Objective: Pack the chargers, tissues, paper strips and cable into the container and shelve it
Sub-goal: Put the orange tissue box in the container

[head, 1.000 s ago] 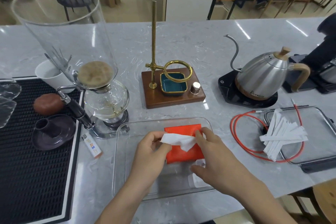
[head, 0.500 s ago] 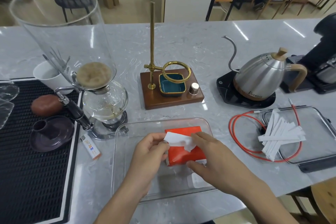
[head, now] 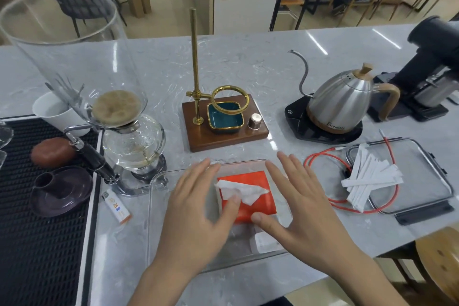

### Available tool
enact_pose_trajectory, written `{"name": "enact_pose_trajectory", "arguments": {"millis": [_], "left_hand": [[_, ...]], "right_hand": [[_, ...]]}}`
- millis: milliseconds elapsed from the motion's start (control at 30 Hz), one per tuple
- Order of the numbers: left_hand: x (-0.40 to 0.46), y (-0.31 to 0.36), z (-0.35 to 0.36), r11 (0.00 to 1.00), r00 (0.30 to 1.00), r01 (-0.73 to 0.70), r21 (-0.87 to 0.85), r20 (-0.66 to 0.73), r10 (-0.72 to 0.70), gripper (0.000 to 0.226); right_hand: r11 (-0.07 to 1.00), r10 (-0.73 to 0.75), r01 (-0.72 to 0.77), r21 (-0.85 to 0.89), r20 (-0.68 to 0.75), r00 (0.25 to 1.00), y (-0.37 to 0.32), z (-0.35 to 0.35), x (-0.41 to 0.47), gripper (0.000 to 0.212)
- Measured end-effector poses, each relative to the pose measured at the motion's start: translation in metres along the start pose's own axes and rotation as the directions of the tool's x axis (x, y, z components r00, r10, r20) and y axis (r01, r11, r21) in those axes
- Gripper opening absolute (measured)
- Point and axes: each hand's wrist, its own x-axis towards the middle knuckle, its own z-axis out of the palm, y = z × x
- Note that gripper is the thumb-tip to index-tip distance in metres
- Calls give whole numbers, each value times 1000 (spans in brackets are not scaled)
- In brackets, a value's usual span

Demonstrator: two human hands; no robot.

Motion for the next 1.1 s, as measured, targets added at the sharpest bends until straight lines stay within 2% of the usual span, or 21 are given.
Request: {"name": "enact_pose_trajectory", "arguments": {"millis": [33, 100, 267, 433, 633, 1000, 1100], "left_hand": [[0, -1, 1, 992, 998, -57, 114, 20, 56, 62], [0, 2, 3, 965, 991, -117, 233, 92, 98, 68], [1, 11, 7, 924, 968, -148, 353, 241, 63, 69], [3, 20, 22, 897, 961, -176, 405, 267, 67, 71], [9, 41, 47, 882, 951, -221, 416, 294, 100, 68], [26, 114, 135, 861, 935, -310, 403, 292, 199, 64], [28, 127, 162, 867, 942, -290, 406, 282, 183, 64]], "right_hand": [[1000, 1, -1, -22, -6, 1000, 1, -1, -2, 86], [999, 20, -20, -51, -6, 1000, 5, -2, -8, 86], [993, 84, -86, -81, -21, 996, 15, -4, -21, 85], [988, 135, -137, -71, -42, 990, 30, -8, -29, 85], [989, 115, -120, -85, -59, 992, 60, -12, -31, 81], [994, 100, -104, -28, -111, 989, 157, -39, -45, 77], [995, 101, -103, -10, -121, 988, 187, -45, -49, 77]]}}
